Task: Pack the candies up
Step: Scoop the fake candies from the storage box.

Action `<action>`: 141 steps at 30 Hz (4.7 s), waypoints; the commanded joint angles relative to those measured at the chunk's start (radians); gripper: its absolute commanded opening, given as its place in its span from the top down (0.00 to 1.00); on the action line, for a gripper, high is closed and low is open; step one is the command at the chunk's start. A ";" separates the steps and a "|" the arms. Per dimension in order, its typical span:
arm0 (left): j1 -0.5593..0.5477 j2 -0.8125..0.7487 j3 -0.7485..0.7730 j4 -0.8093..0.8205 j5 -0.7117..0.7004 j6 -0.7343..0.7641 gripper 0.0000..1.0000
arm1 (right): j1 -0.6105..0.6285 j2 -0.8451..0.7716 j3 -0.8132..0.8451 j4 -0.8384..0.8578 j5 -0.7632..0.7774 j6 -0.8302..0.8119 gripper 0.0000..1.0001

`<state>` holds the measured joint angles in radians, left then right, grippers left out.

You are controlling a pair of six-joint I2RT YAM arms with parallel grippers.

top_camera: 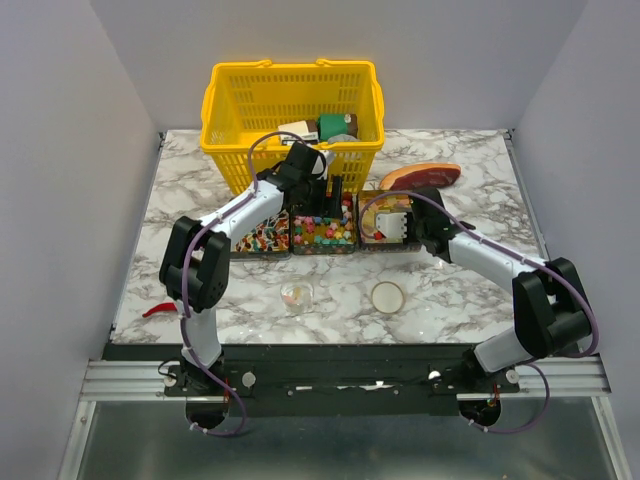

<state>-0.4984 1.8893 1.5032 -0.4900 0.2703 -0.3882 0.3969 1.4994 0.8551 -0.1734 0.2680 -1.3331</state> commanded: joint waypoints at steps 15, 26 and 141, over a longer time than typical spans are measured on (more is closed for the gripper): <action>-0.009 0.036 0.000 -0.004 0.035 -0.021 0.16 | -0.007 -0.042 0.070 -0.106 0.006 0.006 0.99; -0.017 -0.091 -0.070 0.018 -0.019 -0.015 0.12 | -0.007 0.013 0.041 -0.075 0.040 -0.037 0.99; -0.109 0.111 -0.080 0.116 0.043 -0.100 0.72 | 0.074 0.432 0.654 -0.661 -0.583 1.332 0.99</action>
<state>-0.5800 1.9900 1.4078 -0.4278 0.2226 -0.4618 0.4545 1.9095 1.4971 -0.9070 -0.3168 -0.0292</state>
